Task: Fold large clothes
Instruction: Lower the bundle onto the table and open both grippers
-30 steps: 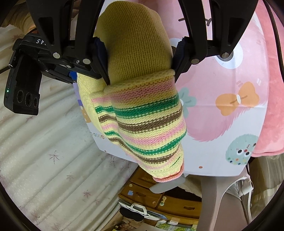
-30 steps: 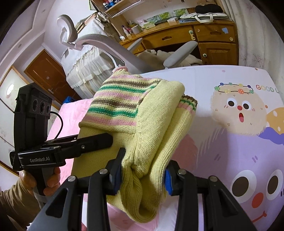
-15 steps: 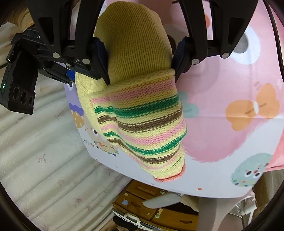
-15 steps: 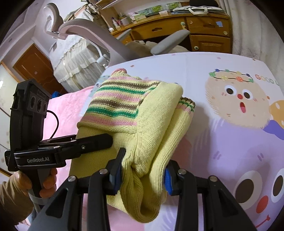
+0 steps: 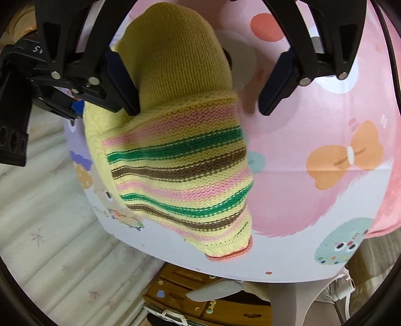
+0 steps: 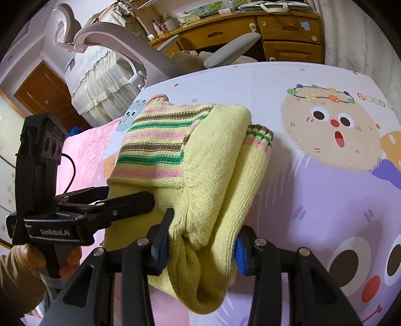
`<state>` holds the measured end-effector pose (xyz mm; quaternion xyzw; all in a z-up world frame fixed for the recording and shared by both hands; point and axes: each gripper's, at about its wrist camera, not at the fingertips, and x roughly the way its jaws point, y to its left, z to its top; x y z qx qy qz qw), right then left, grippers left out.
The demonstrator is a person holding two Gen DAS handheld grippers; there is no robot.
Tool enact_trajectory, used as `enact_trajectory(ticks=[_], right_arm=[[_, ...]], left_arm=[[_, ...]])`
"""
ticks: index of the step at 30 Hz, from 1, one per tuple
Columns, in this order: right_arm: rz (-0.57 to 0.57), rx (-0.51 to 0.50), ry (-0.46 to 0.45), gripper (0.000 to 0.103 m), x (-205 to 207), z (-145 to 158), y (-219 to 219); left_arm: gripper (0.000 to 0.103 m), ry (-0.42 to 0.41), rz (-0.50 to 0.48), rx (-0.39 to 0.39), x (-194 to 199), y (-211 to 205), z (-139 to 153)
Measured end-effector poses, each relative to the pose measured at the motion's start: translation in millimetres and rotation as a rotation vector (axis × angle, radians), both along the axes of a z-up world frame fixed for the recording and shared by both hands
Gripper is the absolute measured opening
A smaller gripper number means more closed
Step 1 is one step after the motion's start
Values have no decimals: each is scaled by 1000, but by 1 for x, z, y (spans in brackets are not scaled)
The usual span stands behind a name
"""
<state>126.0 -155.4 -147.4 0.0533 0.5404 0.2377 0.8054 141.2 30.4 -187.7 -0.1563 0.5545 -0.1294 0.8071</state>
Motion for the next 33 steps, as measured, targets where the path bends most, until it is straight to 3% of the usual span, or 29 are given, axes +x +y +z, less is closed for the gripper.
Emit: enact_trajectory(ticks=[6,9,13,22,33], right_arm=[[-19,-40,12,48,-1,6,4],[-12,-79,3,48,-4,15,7],[-19,-101,-21,48,-9,29,5],[-36,-204,-89,48,-28,50,3],[-65,-225,-123,48,-56,80,3]], left_arm=[[102,38,31,97,-3,1,11],[102,6,20,185,-8,-4,24],[102,-27,33,246,-18,-4,43],[102,-60,65,239,-41,-6,80],[102,-75,55,251,-74,-15,116]])
